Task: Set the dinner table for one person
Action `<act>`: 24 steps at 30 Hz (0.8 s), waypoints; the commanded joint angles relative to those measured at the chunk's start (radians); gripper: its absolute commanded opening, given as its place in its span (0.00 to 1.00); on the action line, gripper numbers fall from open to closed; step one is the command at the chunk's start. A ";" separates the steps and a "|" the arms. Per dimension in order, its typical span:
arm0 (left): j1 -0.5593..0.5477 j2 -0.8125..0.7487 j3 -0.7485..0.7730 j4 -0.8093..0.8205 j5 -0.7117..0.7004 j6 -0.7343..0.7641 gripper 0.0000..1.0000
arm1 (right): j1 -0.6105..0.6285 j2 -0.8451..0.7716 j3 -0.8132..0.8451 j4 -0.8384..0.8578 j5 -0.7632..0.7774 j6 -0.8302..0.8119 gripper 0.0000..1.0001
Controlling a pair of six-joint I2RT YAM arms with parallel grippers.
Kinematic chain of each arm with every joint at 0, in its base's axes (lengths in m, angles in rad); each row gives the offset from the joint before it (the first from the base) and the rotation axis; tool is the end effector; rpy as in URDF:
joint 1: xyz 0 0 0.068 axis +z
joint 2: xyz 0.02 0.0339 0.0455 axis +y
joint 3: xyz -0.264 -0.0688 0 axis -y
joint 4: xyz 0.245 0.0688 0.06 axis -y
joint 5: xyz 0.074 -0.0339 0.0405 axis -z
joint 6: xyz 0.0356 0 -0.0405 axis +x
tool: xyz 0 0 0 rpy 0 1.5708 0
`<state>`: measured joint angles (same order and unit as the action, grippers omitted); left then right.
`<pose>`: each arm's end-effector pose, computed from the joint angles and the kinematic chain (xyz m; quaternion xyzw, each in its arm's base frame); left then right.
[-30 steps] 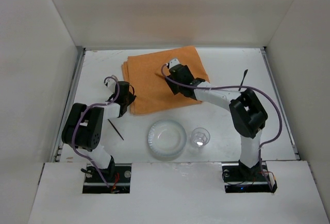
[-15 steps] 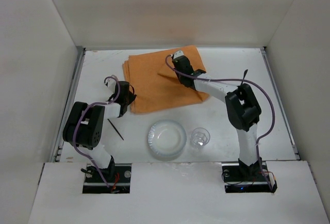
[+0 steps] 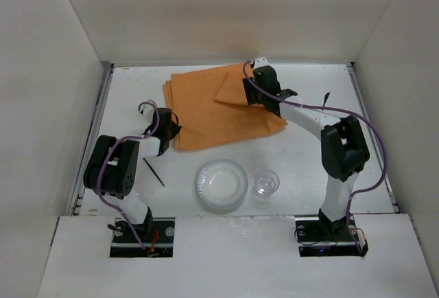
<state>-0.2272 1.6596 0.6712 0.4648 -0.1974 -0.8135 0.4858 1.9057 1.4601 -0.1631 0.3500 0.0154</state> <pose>0.3159 -0.0659 0.1504 -0.2962 0.8108 -0.1733 0.4741 0.3964 0.1955 0.2499 -0.1251 0.8677 -0.0365 0.4797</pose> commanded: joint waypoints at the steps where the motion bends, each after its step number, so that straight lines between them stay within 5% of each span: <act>1: -0.001 0.023 -0.013 -0.003 0.003 -0.009 0.03 | 0.003 -0.019 -0.018 0.031 -0.098 -0.029 0.74; 13: 0.002 0.025 -0.015 -0.002 0.004 -0.010 0.03 | 0.030 0.131 0.101 -0.107 -0.016 -0.239 0.72; 17: 0.006 0.028 -0.018 0.006 0.004 -0.010 0.03 | 0.030 0.200 0.180 -0.173 0.003 -0.236 0.57; 21: 0.007 0.038 -0.015 0.006 0.004 -0.010 0.03 | 0.017 0.175 0.197 -0.100 0.024 -0.125 0.25; 24: 0.012 0.043 -0.013 0.006 0.004 -0.010 0.03 | -0.051 0.112 0.171 -0.010 -0.023 0.007 0.17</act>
<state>-0.2241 1.6722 0.6712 0.4881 -0.1944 -0.8165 0.4957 2.1117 1.5955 -0.2844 0.3309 -0.1143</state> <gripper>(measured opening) 0.057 0.181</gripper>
